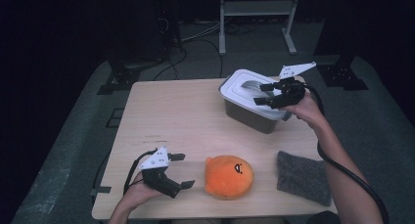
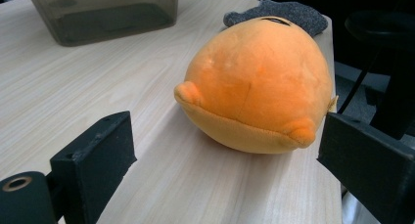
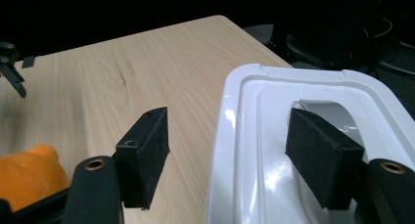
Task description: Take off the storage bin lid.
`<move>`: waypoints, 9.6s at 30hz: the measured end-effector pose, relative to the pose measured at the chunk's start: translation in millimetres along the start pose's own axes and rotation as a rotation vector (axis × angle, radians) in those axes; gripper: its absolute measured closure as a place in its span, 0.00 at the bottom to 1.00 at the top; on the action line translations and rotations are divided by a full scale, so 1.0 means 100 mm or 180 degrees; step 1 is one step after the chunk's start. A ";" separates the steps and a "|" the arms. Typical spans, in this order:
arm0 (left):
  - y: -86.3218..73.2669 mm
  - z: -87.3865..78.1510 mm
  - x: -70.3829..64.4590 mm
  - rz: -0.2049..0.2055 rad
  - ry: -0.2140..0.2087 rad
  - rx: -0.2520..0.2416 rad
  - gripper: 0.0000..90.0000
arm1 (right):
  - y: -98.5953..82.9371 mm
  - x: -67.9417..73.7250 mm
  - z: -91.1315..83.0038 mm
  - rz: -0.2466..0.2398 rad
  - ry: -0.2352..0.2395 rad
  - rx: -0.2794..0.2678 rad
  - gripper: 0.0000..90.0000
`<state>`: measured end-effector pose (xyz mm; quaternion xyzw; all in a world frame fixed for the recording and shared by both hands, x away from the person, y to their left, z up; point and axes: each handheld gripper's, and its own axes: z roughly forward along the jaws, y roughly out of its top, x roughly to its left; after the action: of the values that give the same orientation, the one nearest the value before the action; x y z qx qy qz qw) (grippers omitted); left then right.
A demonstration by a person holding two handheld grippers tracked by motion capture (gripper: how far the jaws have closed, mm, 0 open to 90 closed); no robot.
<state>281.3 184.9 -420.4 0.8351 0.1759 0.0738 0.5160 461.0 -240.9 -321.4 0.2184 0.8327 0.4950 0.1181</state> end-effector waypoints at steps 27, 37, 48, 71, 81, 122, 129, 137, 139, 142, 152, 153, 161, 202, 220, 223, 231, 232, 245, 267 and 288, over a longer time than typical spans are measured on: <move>-0.02 0.04 0.02 -0.0088 0.0079 0.0078 0.03 | 0.09 -0.33 0.07 0.0014 -0.0151 0.0079 0.35; -0.04 0.02 0.03 -0.0119 0.0107 0.0090 0.03 | 0.03 -0.47 0.10 0.0121 -0.0196 0.0105 0.35; -0.02 -0.02 0.06 -0.0130 0.0146 0.0054 0.03 | -0.03 -0.57 0.25 0.0156 -0.0275 0.0110 0.38; -0.04 -0.07 0.06 -0.0130 0.0162 0.0094 0.03 | -0.10 -0.57 0.32 0.0089 -0.0350 0.0156 0.72; -0.04 -0.09 0.06 -0.0119 0.0184 0.0074 0.03 | -0.09 -0.53 0.31 0.0078 -0.0255 0.0195 0.73; -0.03 -0.12 0.04 -0.0108 0.0222 0.0003 0.03 | 0.15 0.31 0.71 -0.0399 0.0421 0.0331 0.73; -0.04 -0.14 0.05 -0.0111 0.0251 -0.0001 0.03 | 0.19 0.39 0.78 -0.0417 0.0465 0.0335 0.73; -0.04 -0.13 0.04 -0.0126 0.0238 0.0004 0.03 | 0.24 0.46 0.84 -0.0455 0.0502 0.0357 0.73; -0.04 -0.14 0.05 -0.0132 0.0242 -0.0008 0.03 | 0.25 0.47 0.86 -0.0453 0.0513 0.0361 0.73; -0.04 -0.15 0.05 -0.0161 0.0224 -0.0043 0.03 | 0.26 0.48 0.89 -0.0456 0.0525 0.0366 0.73; -0.04 -0.15 0.05 -0.0156 0.0227 -0.0051 0.03 | 0.30 0.49 0.94 -0.0435 0.0559 0.0381 0.73; -0.04 -0.15 0.05 -0.0156 0.0227 -0.0051 0.03 | 0.30 0.49 0.94 -0.0435 0.0559 0.0381 0.73; -0.04 -0.17 0.06 -0.0169 0.0236 -0.0057 0.03 | 0.33 0.52 1.01 -0.0431 0.0588 0.0383 0.73; -0.05 -0.22 0.08 -0.0174 0.0265 -0.0083 0.03 | 0.50 0.57 0.60 -0.0416 0.0488 0.0244 0.73; -0.06 -0.21 0.09 -0.0182 0.0293 -0.0074 0.03 | 0.17 0.51 -0.17 -0.0275 0.0244 0.0156 0.73; -0.06 -0.21 0.09 -0.0195 0.0304 -0.0082 0.03 | 0.08 0.49 -0.29 -0.0228 0.0191 0.0134 0.73; -0.06 -0.21 0.09 -0.0206 0.0327 -0.0081 0.03 | -0.14 0.48 -0.62 -0.0153 0.0062 0.0111 0.73; -0.07 -0.21 0.09 -0.0212 0.0333 -0.0069 0.03 | -0.18 0.48 -0.68 -0.0132 0.0045 0.0101 0.73; -0.08 -0.20 0.09 -0.0218 0.0336 -0.0050 0.03 | -0.53 0.47 -1.08 0.0001 -0.0112 0.0071 0.73; -0.06 -0.23 0.09 -0.0223 0.0328 -0.0093 0.03 | -1.19 0.48 -1.34 0.0280 -0.0177 0.0116 0.73; -0.07 -0.25 0.10 -0.0255 0.0350 -0.0136 0.03 | -1.65 0.48 -1.07 0.0455 -0.0094 0.0285 0.73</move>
<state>281.5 212.3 -415.3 0.8109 0.2356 0.1027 0.5258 333.8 -368.7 -413.7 0.2895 0.8344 0.4612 0.0849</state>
